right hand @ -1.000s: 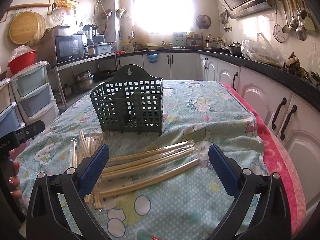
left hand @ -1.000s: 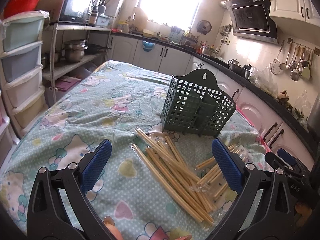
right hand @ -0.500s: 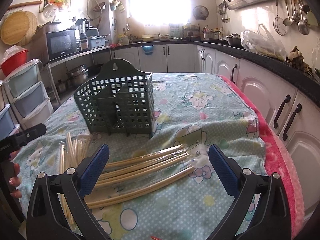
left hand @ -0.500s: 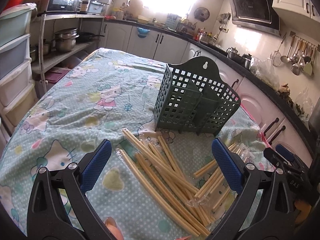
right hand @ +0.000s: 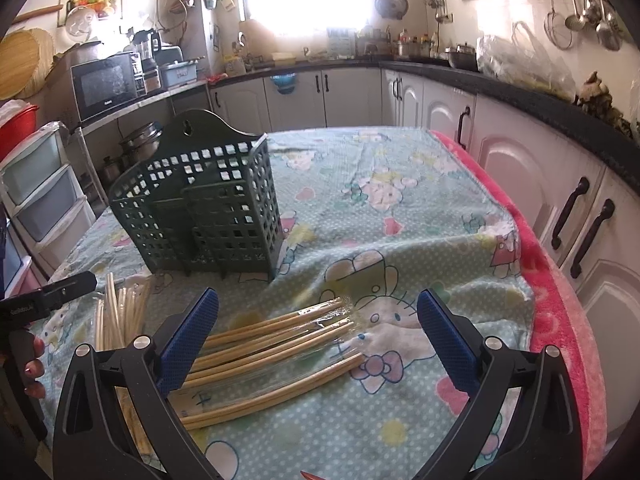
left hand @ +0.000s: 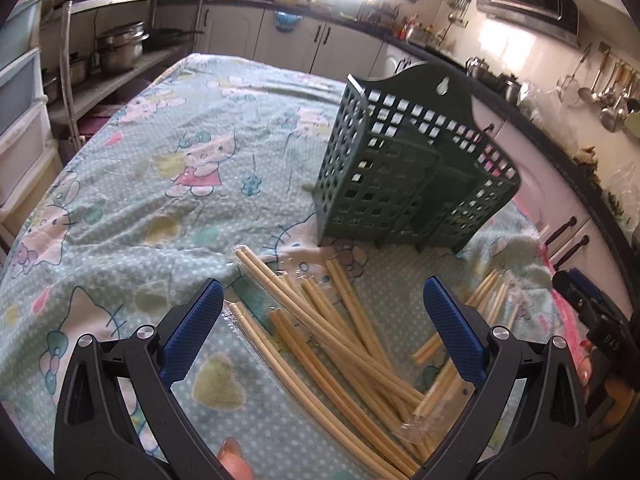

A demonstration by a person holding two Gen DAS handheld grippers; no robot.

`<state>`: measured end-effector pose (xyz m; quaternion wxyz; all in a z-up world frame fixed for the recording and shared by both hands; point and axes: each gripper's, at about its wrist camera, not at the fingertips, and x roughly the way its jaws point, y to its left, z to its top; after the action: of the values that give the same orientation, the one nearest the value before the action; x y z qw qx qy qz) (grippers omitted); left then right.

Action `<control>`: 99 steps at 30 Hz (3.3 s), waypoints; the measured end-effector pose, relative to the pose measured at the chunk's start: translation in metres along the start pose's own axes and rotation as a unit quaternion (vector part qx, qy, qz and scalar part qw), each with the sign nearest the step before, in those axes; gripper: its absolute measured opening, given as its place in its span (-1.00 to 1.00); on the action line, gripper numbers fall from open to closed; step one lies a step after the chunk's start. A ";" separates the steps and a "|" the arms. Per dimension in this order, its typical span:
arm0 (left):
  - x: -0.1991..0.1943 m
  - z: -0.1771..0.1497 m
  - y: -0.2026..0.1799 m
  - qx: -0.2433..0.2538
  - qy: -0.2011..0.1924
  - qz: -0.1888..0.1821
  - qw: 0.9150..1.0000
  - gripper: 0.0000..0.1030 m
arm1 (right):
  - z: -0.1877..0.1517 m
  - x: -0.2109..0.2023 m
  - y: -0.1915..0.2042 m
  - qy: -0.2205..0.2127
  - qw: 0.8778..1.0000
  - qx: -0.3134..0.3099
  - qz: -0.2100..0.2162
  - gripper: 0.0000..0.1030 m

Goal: Organize utensils
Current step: 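Close the left tool on one chopstick while the right tool grasps another, then lift the left tool's chopstick over the caddy while the right tool carries its own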

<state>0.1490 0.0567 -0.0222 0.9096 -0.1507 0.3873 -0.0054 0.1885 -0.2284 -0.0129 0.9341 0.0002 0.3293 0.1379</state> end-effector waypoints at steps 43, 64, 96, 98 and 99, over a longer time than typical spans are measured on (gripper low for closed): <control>0.063 0.031 0.045 -0.066 0.096 0.013 0.993 -0.63 | 0.028 0.076 -0.034 0.081 0.994 0.019 0.075 -0.98; -0.026 0.068 -0.010 0.012 -0.022 -0.063 0.998 -0.89 | 0.072 -0.017 0.015 -0.035 0.991 -0.049 0.122 -0.98; -0.097 0.125 -0.079 0.097 -0.115 -0.116 0.982 -0.94 | 0.138 -0.094 0.080 -0.126 0.971 -0.126 0.157 -0.99; -0.101 0.131 -0.080 0.098 -0.123 -0.116 0.981 -0.94 | 0.144 -0.098 0.082 -0.133 0.969 -0.127 0.162 -0.98; -0.102 0.133 -0.080 0.098 -0.127 -0.116 0.980 -0.94 | 0.147 -0.098 0.082 -0.136 0.969 -0.127 0.164 -0.99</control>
<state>0.1802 0.0291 0.1592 0.9549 -0.1044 0.2461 -0.1291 0.1848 -0.1618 0.1697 0.9272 -0.0458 0.1748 0.3282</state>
